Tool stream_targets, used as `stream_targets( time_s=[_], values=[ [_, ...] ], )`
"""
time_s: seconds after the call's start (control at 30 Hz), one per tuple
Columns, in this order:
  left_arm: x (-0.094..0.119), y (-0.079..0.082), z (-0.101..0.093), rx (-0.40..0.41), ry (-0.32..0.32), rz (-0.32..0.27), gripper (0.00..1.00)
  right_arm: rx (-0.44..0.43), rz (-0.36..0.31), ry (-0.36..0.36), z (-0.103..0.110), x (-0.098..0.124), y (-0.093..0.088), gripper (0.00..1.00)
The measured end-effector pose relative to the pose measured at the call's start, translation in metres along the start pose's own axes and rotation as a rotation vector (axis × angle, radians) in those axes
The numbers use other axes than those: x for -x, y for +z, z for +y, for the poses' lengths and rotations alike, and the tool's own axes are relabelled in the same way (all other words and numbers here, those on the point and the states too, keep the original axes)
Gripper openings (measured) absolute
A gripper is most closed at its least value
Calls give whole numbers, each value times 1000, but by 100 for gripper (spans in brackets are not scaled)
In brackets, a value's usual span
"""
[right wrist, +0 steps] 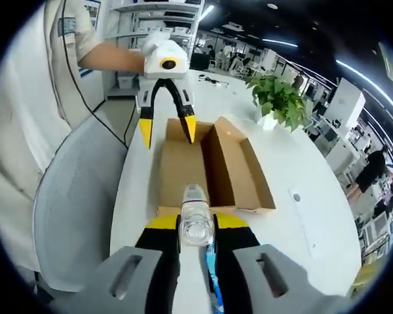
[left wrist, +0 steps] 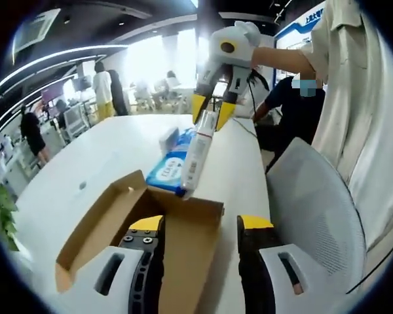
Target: Operate the shoe box by opening the lid, removing the specified soft item, and placing it in the target area until the item is outside and the box remains undamaged.
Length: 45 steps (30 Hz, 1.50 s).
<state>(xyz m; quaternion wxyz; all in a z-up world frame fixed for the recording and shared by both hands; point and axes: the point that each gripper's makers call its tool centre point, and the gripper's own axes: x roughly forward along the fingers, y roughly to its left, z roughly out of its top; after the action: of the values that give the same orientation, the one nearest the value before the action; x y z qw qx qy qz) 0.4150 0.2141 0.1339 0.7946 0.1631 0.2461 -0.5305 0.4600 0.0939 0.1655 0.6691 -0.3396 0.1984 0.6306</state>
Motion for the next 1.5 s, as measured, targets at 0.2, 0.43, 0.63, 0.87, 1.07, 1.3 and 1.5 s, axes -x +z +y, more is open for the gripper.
stream_targets(
  time_s=[0.2,0.43,0.63,0.87,1.07,1.3,1.5],
  values=[
    [17,-9,13,39,72,-11,43,39,43,11,-15,1,-3,15],
    [38,-20,27,95,163,-29,43,62,85,13,-33,1,-10,16],
    [52,-35,38,146,242,-25,42,73,127,21,-45,0,-20,16],
    [65,-47,42,188,297,-31,41,86,180,32,-60,-1,-34,16],
    [73,-58,40,221,327,-30,41,96,227,38,-72,-1,-46,16],
    [85,-74,43,272,389,-11,40,97,277,42,-88,-5,-58,16],
    [98,-90,49,314,460,23,38,99,307,47,-97,-8,-64,16]
  ],
)
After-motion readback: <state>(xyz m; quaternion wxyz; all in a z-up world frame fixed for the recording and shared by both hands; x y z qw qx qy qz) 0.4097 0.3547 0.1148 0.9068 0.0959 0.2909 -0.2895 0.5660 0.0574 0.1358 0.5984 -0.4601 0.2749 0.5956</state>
